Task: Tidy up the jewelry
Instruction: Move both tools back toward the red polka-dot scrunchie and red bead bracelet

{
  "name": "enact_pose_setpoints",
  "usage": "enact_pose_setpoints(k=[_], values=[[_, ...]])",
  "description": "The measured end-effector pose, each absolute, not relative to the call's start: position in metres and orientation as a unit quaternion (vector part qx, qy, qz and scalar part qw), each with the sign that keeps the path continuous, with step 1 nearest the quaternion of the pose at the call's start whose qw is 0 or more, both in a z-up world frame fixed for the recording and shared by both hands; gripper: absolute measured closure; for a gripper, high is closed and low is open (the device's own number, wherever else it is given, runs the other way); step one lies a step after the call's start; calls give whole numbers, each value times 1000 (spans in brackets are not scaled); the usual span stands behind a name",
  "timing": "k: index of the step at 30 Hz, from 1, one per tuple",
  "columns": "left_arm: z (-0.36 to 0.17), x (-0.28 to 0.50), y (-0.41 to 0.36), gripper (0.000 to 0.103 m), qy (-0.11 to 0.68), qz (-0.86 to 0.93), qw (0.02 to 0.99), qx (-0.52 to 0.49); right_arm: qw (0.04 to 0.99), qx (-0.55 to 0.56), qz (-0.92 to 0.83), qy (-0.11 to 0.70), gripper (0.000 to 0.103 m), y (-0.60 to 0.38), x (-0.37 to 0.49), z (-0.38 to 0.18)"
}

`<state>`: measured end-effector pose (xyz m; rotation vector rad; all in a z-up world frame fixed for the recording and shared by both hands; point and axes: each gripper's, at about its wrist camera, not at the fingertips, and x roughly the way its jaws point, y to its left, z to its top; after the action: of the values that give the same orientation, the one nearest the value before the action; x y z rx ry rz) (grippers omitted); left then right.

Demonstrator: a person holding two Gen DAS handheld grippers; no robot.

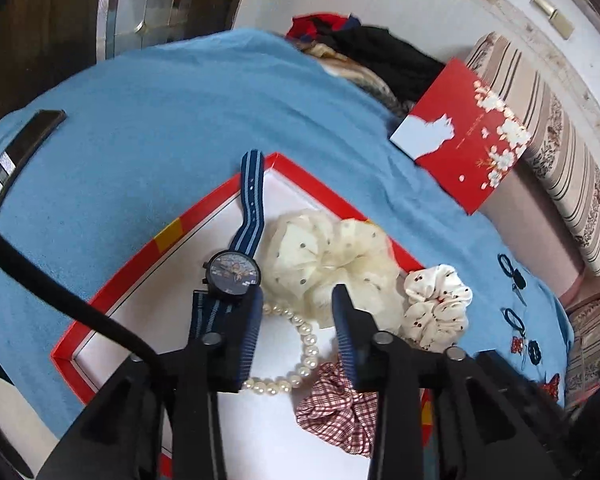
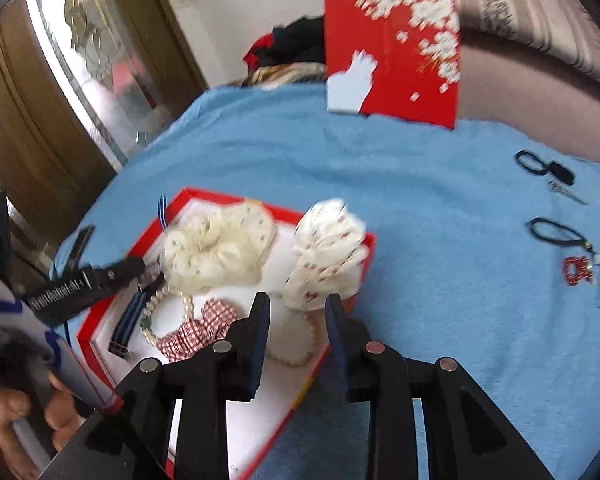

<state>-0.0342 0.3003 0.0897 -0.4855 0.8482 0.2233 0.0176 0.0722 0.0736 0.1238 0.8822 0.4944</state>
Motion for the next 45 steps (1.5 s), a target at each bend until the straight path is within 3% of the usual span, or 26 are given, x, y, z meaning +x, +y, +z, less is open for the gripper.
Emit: enact_pose_setpoints(k=[4, 7, 14, 20, 28, 35, 45], values=[[88, -47, 283, 66, 411, 100, 879, -222, 883, 75, 227, 403, 64, 38, 8, 87], [88, -51, 256, 57, 437, 53, 877, -191, 881, 93, 221, 409, 64, 8, 3, 84], [102, -44, 233, 56, 490, 5, 853, -181, 859, 245, 185, 411, 64, -107, 20, 84], [129, -56, 216, 45, 469, 15, 870, -153, 872, 239, 143, 404, 58, -167, -1, 72], [122, -49, 196, 45, 505, 0, 836, -212, 879, 233, 96, 404, 58, -215, -21, 47], [135, -48, 164, 43, 494, 0, 854, -165, 891, 234, 63, 383, 58, -247, -34, 48], [100, -42, 121, 43, 503, -28, 849, -162, 879, 306, 11, 365, 58, -307, -41, 40]])
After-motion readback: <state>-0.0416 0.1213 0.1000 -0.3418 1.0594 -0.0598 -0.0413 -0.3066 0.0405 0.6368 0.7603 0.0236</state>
